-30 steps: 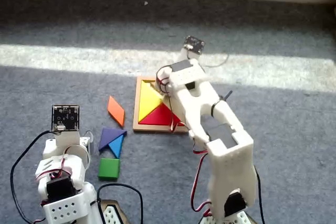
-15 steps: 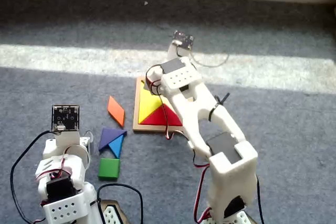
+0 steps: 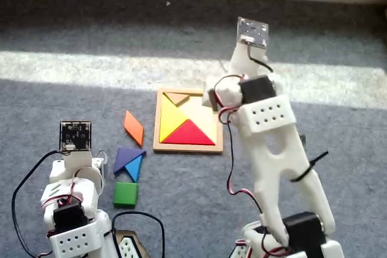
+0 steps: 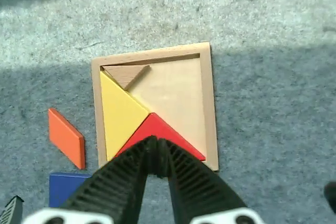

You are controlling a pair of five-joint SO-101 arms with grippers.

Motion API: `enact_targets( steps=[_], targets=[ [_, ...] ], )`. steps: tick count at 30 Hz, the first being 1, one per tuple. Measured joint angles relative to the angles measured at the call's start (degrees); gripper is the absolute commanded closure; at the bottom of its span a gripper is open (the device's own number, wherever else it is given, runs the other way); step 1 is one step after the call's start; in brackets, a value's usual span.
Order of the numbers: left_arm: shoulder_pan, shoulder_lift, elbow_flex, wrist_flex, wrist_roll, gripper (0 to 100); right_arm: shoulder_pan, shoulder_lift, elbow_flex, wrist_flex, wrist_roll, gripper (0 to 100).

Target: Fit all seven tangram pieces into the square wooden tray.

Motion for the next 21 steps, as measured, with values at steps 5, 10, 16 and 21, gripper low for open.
enact_targets(
  steps=[5, 10, 16, 21],
  targets=[
    [0.0, 0.0, 0.0, 0.0, 0.0, 79, 5.7, -11.4, 13.2, 0.0, 5.1, 99.4],
    [0.0, 0.0, 0.0, 0.0, 0.0, 79, 11.4, -19.5, 26.5, -5.1, 5.9, 98.9],
    [0.0, 0.0, 0.0, 0.0, 0.0, 78, 17.4, -22.3, 41.7, -18.5, 5.9, 98.8],
    [0.0, 0.0, -0.5, 0.0, 0.0, 77, 21.5, -22.4, 48.2, -26.8, 5.9, 98.8]
  ],
)
